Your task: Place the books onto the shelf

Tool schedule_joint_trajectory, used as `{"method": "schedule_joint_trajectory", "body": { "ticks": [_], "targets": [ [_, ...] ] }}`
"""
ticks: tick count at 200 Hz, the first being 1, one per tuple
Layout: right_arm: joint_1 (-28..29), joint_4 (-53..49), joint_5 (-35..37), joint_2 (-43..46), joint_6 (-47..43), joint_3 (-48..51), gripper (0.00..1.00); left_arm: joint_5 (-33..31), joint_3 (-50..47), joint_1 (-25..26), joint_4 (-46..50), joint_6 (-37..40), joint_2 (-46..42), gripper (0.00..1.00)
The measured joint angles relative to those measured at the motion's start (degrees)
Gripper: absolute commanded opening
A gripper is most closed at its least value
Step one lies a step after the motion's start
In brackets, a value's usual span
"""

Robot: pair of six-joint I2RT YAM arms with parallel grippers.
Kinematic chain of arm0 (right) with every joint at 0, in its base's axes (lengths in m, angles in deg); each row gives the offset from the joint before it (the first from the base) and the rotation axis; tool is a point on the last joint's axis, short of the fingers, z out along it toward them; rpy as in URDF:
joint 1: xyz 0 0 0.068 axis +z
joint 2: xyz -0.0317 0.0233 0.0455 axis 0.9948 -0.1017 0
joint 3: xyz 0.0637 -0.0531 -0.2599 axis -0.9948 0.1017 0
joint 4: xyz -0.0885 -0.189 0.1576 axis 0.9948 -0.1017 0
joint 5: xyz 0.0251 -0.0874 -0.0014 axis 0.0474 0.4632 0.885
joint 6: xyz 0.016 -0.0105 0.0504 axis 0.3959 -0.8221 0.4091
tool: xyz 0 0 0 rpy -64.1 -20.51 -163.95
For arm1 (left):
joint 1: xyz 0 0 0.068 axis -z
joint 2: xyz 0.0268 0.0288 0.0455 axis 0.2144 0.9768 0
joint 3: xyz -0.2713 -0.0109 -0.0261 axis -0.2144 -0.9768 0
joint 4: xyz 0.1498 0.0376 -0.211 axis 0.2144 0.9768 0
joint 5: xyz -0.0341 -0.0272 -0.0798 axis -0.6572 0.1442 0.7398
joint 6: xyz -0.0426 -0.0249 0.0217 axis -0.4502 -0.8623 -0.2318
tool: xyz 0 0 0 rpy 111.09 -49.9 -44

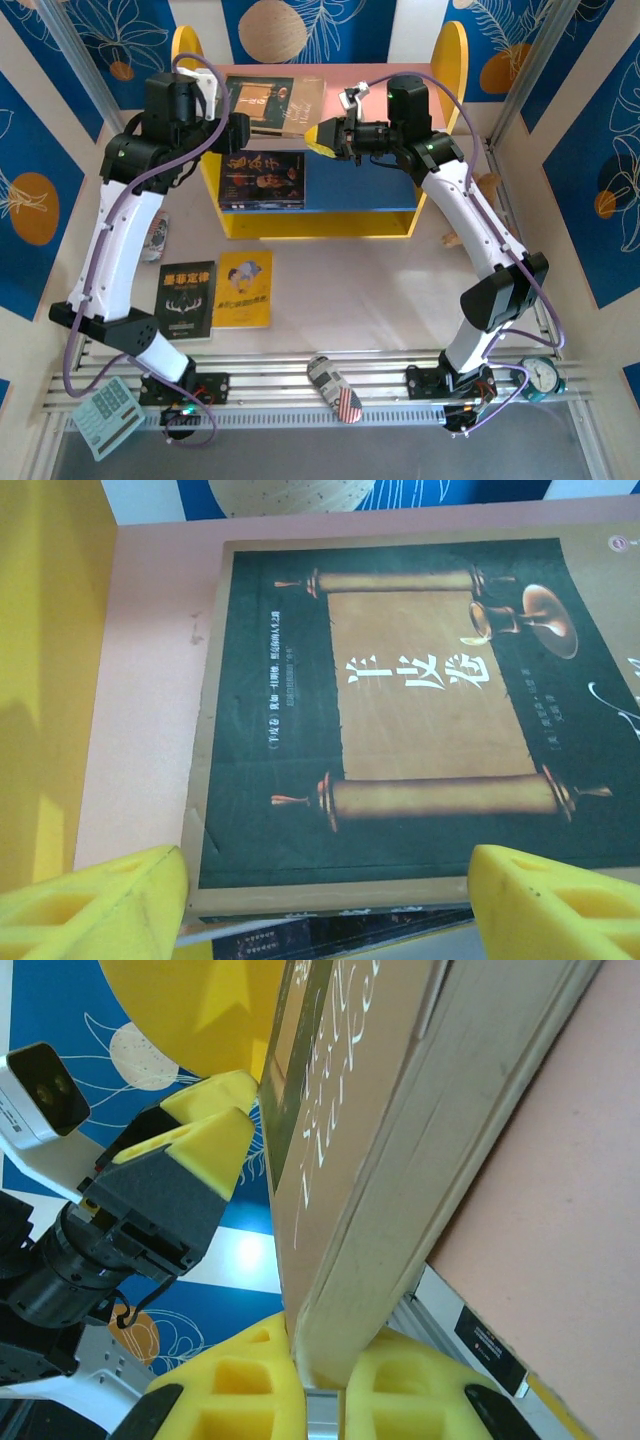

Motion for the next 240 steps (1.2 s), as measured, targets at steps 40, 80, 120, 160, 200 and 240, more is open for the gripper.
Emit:
{"method": "schedule_joint_trajectory", "body": {
  "ticks": [40,80,120,160,200,240],
  "targets": [
    [-0.2,0.0,-0.4,0.0,0.0,0.0,0.09,-0.4,1.4,0.0,0.2,-0.2,1.4,0.77],
    [-0.7,-0.2,-1.3,0.0,-0.2,0.0,0.10,-0.7,1.6,0.0,0.3,-0.2,1.6,0.79],
    [-0.9,-0.6,-1.9,0.0,-0.5,0.0,0.10,-0.6,1.6,0.1,0.3,-0.8,2.0,0.83],
    [-1.3,-1.2,-2.6,0.0,-0.6,-0.3,0.10,0.7,1.6,0.0,0.2,-1.6,2.3,0.80],
    [-1.4,-4.1,-3.2,-0.9,-1.0,-2.9,0.10,2.2,1.5,-0.1,0.2,-2.6,2.1,0.78],
    [-1.4,-6.6,-3.8,-2.2,-1.9,-6.7,0.10,3.9,-2.1,-0.4,-0.1,-3.8,-1.7,0.77]
  ]
}}
